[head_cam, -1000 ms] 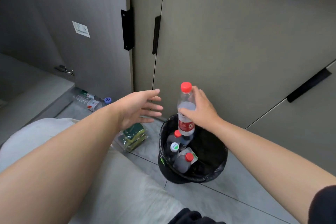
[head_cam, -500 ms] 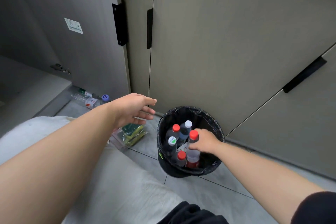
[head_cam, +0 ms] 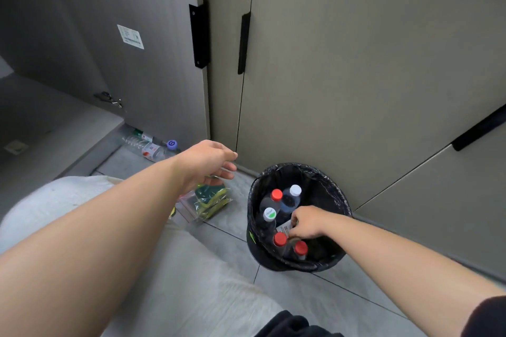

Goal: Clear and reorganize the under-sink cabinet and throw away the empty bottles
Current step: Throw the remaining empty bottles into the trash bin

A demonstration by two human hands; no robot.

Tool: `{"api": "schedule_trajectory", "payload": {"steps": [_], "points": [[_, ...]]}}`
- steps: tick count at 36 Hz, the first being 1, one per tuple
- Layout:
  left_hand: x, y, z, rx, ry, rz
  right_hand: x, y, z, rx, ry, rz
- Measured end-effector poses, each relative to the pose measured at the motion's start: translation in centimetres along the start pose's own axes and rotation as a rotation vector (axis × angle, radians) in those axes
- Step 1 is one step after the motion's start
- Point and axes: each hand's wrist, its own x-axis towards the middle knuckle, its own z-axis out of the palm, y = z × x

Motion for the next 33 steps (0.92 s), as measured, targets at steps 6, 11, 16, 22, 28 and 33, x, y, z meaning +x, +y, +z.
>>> {"api": "schedule_trajectory", "payload": {"steps": [6,11,16,22,28,33], "points": [[0.1,-0.1,-4.6,0.274,0.082,-0.005,-1.1,-6.2,-7.2,0.13,0.328,-0.282],[-0.5,-0.3,-12.6,0.591,0.171,-0.042,-0.8,-14.4,-11.6,0.236,0.383,-0.556],[-0.9,-4.8,-19.7,0.873,0.451,-0.026,2.6,-22.8,-13.8,0.156,0.355,-0.686],[1.1,-13.2,-23.8,0.802,0.532,-0.074,9.7,-31.9,-14.1,0.011,0.242,-0.648],[5.1,-21.2,-24.8,0.459,0.449,-0.102,17.9,-38.9,-11.7,-0.149,0.116,-0.541],[8.1,-26.6,-24.2,0.078,0.442,-0.153,24.2,-42.6,-9.0,-0.106,0.073,-0.413]]}}
